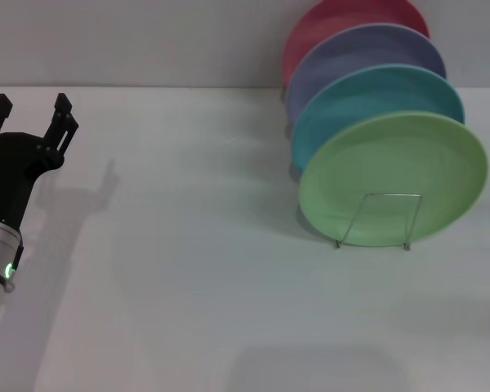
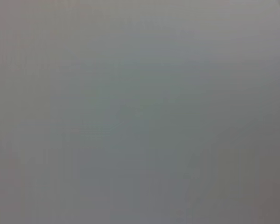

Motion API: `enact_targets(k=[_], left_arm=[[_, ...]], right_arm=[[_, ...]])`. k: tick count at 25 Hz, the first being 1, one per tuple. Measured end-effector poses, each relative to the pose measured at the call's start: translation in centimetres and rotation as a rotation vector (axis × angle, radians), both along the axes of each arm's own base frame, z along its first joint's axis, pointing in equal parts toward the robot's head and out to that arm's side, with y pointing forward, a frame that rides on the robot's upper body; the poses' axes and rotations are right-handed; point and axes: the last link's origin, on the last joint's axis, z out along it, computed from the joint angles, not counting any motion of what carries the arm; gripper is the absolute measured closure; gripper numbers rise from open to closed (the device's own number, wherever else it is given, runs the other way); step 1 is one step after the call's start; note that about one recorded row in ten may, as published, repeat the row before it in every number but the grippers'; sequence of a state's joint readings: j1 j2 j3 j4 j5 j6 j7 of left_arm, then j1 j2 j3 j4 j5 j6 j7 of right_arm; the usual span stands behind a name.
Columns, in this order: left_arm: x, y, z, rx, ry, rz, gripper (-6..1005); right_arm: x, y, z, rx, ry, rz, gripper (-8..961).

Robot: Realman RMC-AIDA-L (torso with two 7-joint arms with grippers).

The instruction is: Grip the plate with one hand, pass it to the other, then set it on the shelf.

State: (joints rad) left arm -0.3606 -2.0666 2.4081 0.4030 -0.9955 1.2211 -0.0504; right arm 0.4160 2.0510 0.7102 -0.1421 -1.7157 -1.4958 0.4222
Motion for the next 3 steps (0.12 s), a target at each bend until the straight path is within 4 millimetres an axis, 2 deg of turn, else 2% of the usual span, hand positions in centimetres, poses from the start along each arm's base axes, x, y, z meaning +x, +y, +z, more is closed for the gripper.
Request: enact_targets(k=[3], left_arm=[[0.00,-0.02,0.02,0.001,0.000,-0.001,157]], right_arm=[[0.03,-0.02,0.03,0.002,0.001,-0.001,253]])
